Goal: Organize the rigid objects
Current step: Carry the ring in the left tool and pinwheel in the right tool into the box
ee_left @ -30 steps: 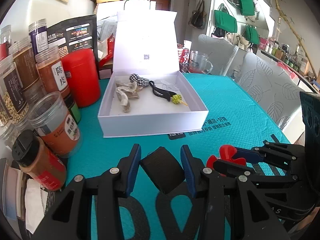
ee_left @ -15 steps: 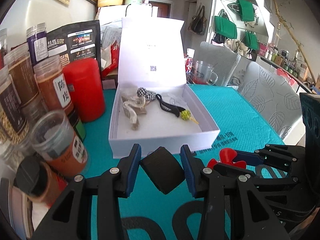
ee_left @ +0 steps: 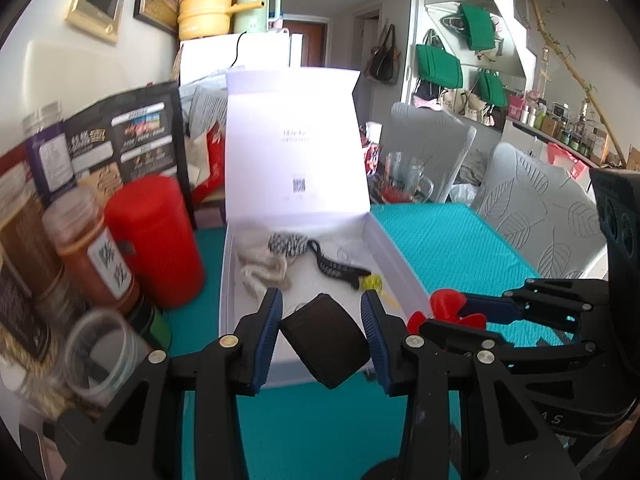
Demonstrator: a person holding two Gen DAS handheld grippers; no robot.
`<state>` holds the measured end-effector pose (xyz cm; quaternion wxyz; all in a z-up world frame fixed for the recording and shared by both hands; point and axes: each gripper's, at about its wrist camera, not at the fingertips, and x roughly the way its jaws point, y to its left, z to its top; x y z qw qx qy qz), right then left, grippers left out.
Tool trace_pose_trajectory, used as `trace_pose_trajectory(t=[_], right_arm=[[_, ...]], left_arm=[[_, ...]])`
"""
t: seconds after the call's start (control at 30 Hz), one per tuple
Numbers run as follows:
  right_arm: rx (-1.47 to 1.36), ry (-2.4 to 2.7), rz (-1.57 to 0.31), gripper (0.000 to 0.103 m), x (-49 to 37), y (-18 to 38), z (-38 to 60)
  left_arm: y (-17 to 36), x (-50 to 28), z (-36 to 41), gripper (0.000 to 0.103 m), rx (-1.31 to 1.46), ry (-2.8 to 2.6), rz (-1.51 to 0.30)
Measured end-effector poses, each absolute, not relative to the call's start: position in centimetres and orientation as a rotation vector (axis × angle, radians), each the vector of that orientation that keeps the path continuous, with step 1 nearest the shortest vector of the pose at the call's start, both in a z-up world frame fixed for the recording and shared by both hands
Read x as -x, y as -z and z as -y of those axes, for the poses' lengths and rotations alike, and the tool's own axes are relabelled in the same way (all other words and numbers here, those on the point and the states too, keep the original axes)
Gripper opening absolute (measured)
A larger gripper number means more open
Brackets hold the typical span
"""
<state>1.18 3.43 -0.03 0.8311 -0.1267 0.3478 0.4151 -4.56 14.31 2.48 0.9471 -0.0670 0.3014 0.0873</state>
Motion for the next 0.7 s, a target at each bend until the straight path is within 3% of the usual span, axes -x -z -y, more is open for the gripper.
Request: trace_pose_trajectory(t=[0.7], right_arm=[[0.261, -0.859, -0.647, 0.03, -8.0, -3.9, -6.0]], left_arm=[[-5.0, -2.5, -17.0, 0.041, 0.087, -0.165, -0.561]])
